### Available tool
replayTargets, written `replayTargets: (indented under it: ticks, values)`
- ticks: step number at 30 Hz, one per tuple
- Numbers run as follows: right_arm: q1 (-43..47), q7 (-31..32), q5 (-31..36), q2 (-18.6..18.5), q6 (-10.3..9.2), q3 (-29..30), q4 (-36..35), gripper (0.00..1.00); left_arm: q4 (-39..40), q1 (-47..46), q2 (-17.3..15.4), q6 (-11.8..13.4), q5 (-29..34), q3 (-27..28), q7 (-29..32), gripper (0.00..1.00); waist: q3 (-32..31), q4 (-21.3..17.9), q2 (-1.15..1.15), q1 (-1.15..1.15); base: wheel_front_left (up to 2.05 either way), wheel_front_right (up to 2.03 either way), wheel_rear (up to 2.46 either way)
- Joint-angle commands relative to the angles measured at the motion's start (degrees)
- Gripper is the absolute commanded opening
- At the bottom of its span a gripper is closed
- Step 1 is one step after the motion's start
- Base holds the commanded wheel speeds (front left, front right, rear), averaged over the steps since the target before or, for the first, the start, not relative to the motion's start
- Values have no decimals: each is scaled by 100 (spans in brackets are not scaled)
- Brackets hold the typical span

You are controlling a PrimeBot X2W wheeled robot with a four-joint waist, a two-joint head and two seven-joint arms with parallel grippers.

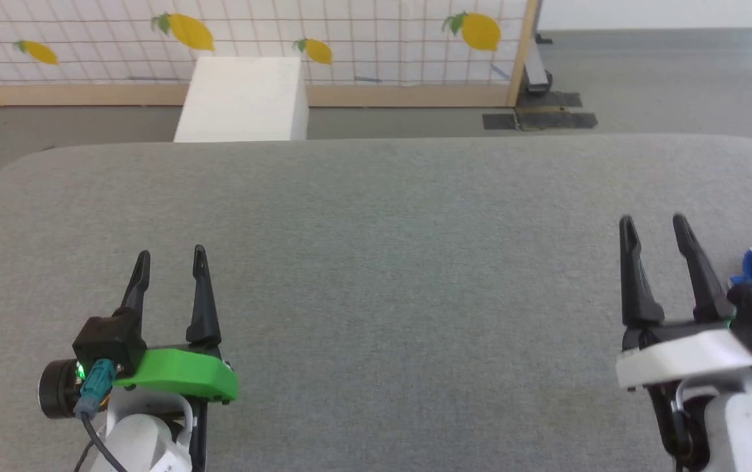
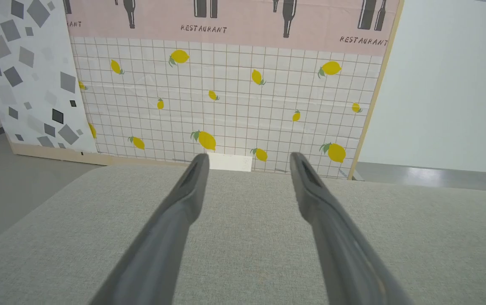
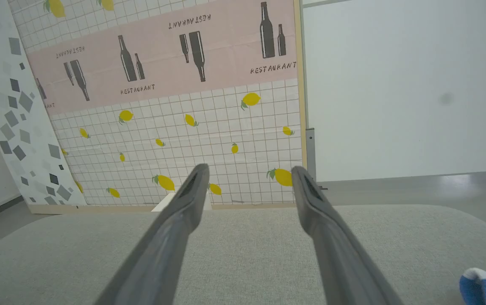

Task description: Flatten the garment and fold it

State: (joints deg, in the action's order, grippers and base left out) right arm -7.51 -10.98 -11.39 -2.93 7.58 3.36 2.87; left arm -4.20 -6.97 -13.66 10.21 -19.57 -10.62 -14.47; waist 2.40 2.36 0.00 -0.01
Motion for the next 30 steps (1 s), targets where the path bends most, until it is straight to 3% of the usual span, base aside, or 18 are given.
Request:
replayTargets:
  ticks: [1, 15, 30]
  values:
    - [140, -86, -47, 4, -9, -21, 38, 100, -39, 60, 56, 24, 12, 7, -42, 100, -126, 133, 0, 1, 0, 0, 0]
    - [801, -353, -172, 4, -9, -129, 477, 100, -335, 306, 320, -5, 50, 27, -51, 100, -252, 214, 0, 1, 0, 0, 0]
    - [917, -376, -123, 5, -9, -186, 742, 100, -750, 311, 352, -399, 162, -144, -52, 100, -238, 244, 0, 1, 0, 0, 0]
